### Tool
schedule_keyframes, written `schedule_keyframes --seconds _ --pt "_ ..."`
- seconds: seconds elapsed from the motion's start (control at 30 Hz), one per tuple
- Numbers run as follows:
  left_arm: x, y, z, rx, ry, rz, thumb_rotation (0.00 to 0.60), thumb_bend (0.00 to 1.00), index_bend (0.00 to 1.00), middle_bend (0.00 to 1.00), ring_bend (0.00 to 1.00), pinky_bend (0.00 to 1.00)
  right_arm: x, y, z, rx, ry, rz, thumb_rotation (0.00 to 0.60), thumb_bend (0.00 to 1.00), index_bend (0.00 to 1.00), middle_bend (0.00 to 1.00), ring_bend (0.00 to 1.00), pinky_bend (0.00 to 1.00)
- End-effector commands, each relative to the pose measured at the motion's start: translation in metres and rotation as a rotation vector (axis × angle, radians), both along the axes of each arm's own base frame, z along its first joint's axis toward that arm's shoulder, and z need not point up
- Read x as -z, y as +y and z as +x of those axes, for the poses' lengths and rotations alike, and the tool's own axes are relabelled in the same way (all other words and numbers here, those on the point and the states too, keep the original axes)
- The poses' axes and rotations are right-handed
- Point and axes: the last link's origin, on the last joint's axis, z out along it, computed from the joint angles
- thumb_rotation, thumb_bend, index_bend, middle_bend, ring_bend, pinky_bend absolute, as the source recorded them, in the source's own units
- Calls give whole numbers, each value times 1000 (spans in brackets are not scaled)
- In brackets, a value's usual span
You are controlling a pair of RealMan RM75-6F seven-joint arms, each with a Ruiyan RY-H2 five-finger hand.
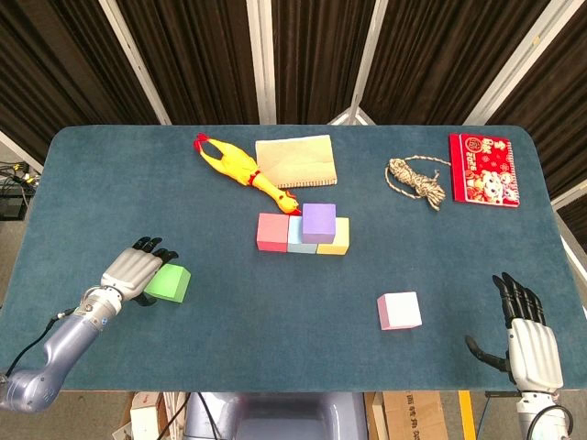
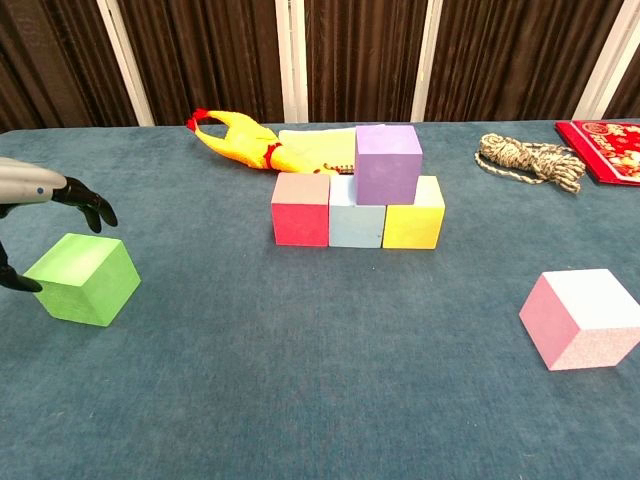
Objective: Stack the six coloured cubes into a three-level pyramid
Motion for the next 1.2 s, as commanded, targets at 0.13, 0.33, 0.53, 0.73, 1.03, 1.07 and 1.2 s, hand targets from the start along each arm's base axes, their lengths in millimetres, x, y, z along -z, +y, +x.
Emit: schedule_keyframes --seconds 0.13,0.33,0.53,0.73,1.03,1.07,1.2 --pt "-2 -1 -6 18 3 17 600 250 173 178 0 0 0 0 0 4 -5 1 600 250 57 26 2 0" --pt "-1 -3 -13 51 -6 31 600 250 181 180 0 0 1 -1 0 10 -7 4 600 250 58 26 2 0" --pt "3 -5 -20 75 -24 36 600 250 189 184 0 0 3 -1 0 16 -11 14 600 250 58 26 2 0" --pt "7 -5 -22 85 -46 33 600 263 209 197 0 0 3 -2 0 25 -16 14 600 250 57 26 2 0" --pt "7 -5 -20 91 -70 32 600 334 235 241 3 0 2 -1 -1 41 -26 20 600 250 58 26 2 0" --pt "7 -5 -21 88 -71 31 600 337 236 243 4 0 2 -1 -1 43 -29 21 600 250 58 26 2 0" --pt "6 -5 -22 83 -64 30 600 337 235 243 4 0 2 -1 -1 47 -32 23 600 250 58 26 2 0"
